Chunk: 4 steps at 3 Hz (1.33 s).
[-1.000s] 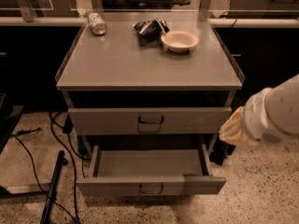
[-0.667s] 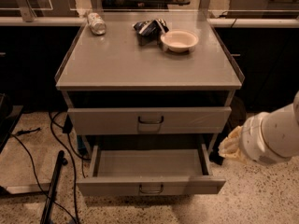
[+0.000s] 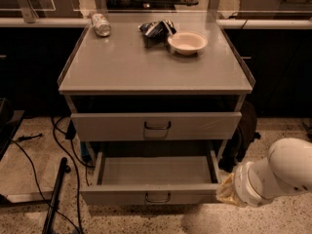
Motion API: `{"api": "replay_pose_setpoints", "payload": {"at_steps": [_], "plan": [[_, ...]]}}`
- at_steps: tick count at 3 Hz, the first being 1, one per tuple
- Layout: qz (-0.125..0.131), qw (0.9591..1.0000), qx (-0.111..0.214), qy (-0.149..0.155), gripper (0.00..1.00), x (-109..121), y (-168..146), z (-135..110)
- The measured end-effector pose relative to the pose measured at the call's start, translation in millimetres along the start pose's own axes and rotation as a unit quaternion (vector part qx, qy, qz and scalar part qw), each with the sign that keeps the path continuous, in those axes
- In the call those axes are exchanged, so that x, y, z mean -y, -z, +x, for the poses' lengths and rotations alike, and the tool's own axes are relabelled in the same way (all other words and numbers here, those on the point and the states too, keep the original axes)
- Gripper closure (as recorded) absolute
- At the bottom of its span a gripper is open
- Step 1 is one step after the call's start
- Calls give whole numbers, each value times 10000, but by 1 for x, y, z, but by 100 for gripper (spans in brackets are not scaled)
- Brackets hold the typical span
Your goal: Close middle drawer
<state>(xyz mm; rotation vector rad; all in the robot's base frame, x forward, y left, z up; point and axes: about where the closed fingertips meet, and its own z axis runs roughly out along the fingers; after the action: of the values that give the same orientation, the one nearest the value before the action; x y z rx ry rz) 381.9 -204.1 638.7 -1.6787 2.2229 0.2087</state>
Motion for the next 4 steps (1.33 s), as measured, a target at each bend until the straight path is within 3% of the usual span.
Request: {"api": "replay_pose_setpoints", "payload": {"at_steps": [1, 3, 4], "plan": [[-209, 9998, 39, -68, 100, -6, -20, 7], [-178, 9991, -229, 293, 100, -29, -73, 42], [-177, 9988, 25, 455, 100, -33, -121, 51]]}}
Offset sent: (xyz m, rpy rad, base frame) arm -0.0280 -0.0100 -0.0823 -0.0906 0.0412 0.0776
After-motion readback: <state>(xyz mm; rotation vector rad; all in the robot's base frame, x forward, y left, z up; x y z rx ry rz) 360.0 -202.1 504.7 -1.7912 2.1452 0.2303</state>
